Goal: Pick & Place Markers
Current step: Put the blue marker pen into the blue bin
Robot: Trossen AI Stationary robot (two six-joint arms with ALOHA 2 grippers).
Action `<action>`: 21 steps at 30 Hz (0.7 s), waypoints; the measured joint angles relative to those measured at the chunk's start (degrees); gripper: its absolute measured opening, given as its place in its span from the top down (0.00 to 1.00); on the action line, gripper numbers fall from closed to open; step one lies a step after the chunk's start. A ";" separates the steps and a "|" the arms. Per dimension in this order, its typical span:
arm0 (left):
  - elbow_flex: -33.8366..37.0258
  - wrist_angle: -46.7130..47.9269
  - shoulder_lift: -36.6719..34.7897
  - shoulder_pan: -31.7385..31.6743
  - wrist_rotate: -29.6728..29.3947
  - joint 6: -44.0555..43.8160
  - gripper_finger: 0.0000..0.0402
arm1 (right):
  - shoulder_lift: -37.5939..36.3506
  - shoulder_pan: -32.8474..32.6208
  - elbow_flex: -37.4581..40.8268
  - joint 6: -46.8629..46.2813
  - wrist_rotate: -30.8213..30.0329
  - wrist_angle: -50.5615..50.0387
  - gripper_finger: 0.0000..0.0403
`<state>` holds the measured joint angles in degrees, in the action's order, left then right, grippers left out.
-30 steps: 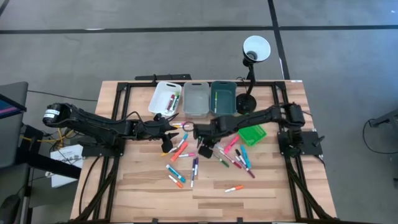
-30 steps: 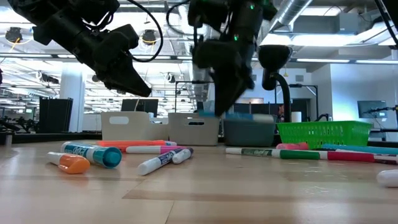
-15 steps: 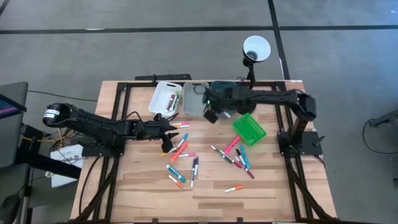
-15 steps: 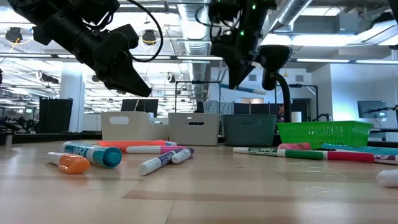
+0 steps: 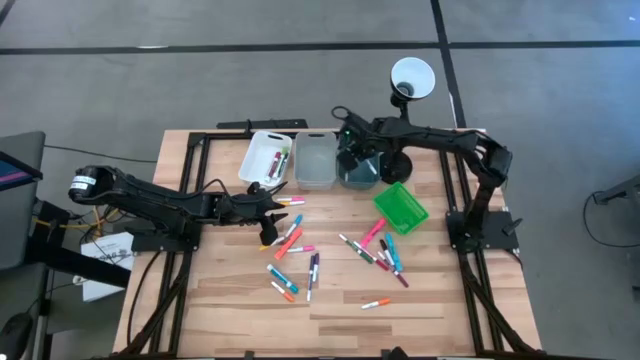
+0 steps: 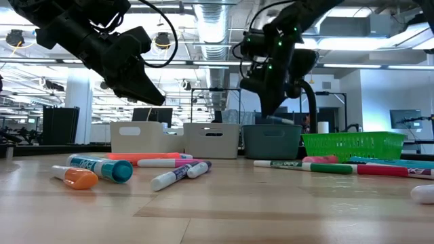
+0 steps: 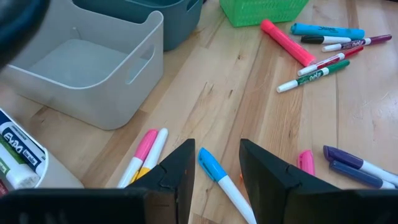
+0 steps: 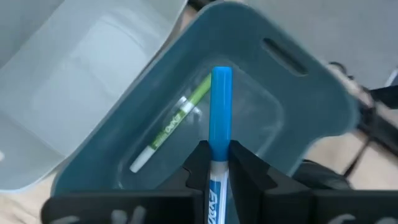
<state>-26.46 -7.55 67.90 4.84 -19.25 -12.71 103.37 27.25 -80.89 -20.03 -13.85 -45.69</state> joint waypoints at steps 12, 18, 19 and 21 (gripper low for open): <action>0.00 0.00 0.00 0.01 0.00 0.00 0.70 | 0.02 0.16 9.41 0.05 0.56 9.85 0.91; 0.00 0.00 0.00 0.02 0.00 0.00 0.70 | 0.00 0.17 12.74 0.05 0.57 16.56 0.90; 0.00 0.00 0.00 0.00 0.00 0.00 0.70 | 0.00 0.17 13.08 0.06 0.57 17.20 0.89; 0.00 0.00 0.00 0.02 0.01 0.00 0.70 | 0.01 0.17 13.78 0.07 0.57 18.01 0.87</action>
<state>-26.46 -7.55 67.90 4.86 -19.23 -12.71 103.38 27.42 -67.11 -19.97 -13.28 -27.69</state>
